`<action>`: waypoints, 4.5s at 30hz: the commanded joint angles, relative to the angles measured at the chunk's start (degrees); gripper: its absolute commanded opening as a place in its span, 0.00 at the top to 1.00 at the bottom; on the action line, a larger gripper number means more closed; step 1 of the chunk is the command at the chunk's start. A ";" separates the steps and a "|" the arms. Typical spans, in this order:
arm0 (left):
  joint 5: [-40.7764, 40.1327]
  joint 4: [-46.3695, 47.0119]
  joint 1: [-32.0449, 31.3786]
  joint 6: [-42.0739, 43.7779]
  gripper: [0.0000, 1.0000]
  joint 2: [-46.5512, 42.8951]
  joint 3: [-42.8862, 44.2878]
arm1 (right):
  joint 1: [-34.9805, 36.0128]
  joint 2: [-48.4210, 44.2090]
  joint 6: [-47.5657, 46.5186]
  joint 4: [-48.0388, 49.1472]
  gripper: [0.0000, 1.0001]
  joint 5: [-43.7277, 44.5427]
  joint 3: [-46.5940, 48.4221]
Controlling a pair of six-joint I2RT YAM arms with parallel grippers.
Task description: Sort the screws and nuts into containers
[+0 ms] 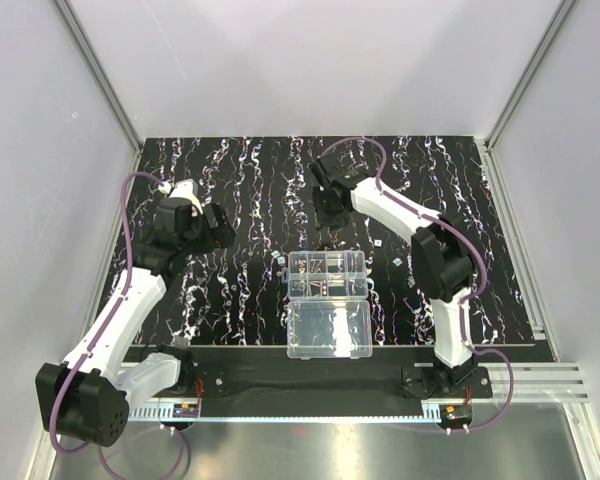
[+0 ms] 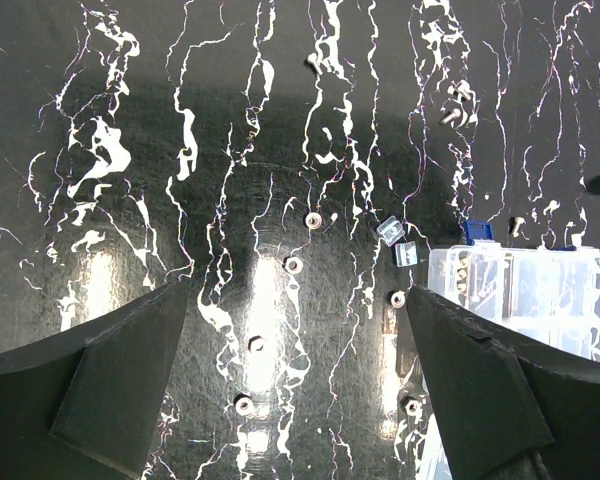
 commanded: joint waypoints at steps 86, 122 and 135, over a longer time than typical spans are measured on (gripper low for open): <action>-1.00 1.38 -1.52 0.26 0.06 5.15 2.59 | -2.60 6.28 -2.88 -3.54 0.99 -0.15 6.23; -7.50 -0.03 -19.54 8.17 0.27 71.86 54.89 | -19.91 -13.85 -5.16 2.18 0.10 0.38 -10.74; -10.14 0.42 -19.63 7.73 0.53 73.62 53.75 | -20.17 -13.41 -5.25 1.83 0.11 0.47 -10.65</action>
